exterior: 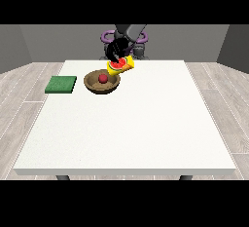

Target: Pick the cup and pour the ball into the bowl, then pick the bowl and place it on the pad

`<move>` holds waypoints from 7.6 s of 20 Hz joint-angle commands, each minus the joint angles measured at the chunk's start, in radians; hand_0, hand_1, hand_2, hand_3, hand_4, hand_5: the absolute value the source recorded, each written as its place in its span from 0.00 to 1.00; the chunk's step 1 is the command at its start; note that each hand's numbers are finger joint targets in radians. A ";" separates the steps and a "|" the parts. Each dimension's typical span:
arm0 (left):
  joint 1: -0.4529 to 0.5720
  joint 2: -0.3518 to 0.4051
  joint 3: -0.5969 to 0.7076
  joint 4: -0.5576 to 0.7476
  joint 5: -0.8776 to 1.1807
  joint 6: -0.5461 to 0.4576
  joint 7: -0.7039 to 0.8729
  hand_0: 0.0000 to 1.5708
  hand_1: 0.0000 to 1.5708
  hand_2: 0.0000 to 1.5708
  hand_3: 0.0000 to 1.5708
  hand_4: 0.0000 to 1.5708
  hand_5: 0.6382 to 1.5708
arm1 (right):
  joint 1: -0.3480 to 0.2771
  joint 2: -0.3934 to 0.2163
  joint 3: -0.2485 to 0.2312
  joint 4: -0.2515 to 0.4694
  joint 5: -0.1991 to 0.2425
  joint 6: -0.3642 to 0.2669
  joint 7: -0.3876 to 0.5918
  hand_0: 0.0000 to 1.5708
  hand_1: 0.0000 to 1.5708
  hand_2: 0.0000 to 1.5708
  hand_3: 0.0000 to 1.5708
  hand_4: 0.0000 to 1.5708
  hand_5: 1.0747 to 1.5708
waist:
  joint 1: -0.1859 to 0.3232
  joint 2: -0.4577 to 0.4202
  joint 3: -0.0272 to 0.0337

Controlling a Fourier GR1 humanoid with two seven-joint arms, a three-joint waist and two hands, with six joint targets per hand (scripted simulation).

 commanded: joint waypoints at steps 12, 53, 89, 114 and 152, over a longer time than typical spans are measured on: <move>0.165 0.136 0.416 -0.320 0.463 0.190 -0.229 0.76 0.76 1.00 1.00 0.47 1.00 | 0.085 -0.030 -0.077 -0.006 0.010 -0.016 -0.042 0.00 0.00 0.00 0.00 0.24 0.99 | 0.132 0.001 -0.0064; 0.156 0.651 1.112 -0.739 1.778 -0.804 -0.692 0.00 0.00 0.00 0.00 0.00 0.95 | 0.001 0.149 -0.041 0.191 0.079 -0.108 -0.335 0.00 0.00 0.00 0.00 0.25 1.00 | 0.261 0.448 0.0003; 0.016 0.733 1.083 -0.886 1.887 -0.848 -0.430 0.00 0.00 0.00 0.00 0.00 0.96 | -0.339 0.137 -0.128 0.865 0.079 -0.177 -0.519 0.00 0.00 0.00 0.00 0.28 1.00 | 0.385 0.463 -0.0016; 0.179 0.965 1.263 -0.513 1.901 -1.014 -0.626 0.00 0.00 0.00 0.00 0.00 0.97 | -0.396 -0.048 0.076 0.647 0.344 -0.320 0.066 1.00 1.00 1.00 1.00 0.80 0.83 | 0.179 0.329 -0.0032; 0.181 0.947 1.221 -0.856 1.978 -0.854 -0.475 0.00 0.00 0.00 0.00 0.00 0.96 | -0.438 -0.524 -0.192 1.151 0.270 0.063 -0.395 1.00 1.00 1.00 0.56 0.79 0.99 | 0.230 0.470 -0.0005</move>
